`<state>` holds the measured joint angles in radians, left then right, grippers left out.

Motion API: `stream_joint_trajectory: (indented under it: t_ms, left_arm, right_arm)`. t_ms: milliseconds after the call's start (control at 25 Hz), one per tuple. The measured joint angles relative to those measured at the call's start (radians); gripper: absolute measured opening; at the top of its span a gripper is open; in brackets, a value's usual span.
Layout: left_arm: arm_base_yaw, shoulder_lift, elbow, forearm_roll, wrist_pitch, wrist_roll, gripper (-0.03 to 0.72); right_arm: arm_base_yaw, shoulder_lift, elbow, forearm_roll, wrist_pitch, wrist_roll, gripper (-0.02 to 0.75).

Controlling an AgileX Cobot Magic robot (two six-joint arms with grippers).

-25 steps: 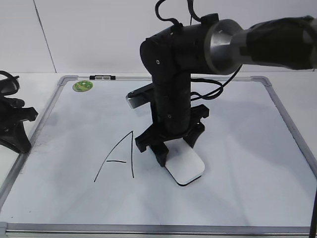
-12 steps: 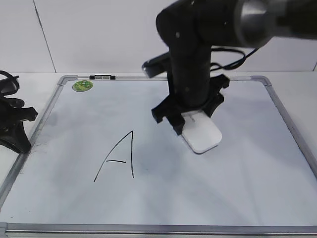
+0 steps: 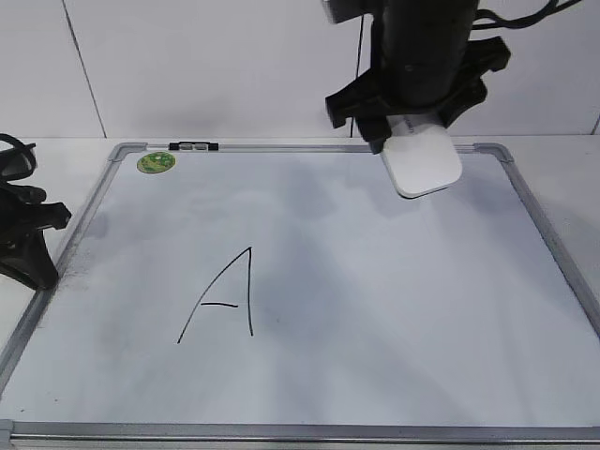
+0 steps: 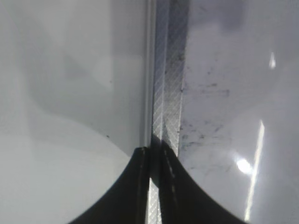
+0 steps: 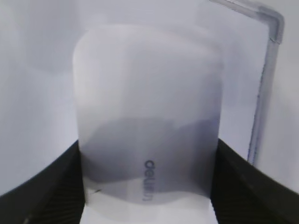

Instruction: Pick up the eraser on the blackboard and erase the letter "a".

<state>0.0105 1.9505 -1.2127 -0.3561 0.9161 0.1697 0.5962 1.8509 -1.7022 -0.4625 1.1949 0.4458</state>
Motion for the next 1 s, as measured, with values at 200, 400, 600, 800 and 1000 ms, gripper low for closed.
stream_joint_trajectory:
  t_ms: [200, 400, 600, 800, 1000]
  left_arm:
    - [0.0, 0.0, 0.0, 0.0, 0.0, 0.0, 0.019]
    - [0.0, 0.0, 0.0, 0.0, 0.0, 0.0, 0.02]
    - [0.0, 0.0, 0.0, 0.0, 0.0, 0.0, 0.02]
    - [0.0, 0.0, 0.0, 0.0, 0.0, 0.0, 0.02]
    - [0.0, 0.0, 0.0, 0.0, 0.0, 0.0, 0.02]
  right_arm:
    - [-0.113, -0.018, 0.0, -0.011, 0.03, 0.008, 0.529]
    - [-0.225, -0.02, 0.0, 0.042, 0.034, -0.044, 0.529]
    - [-0.342, -0.02, 0.002, 0.171, 0.038, -0.143, 0.529]
    - [-0.442, -0.02, 0.06, 0.246, 0.038, -0.211, 0.529]
    - [-0.498, -0.002, 0.128, 0.303, 0.038, -0.257, 0.529]
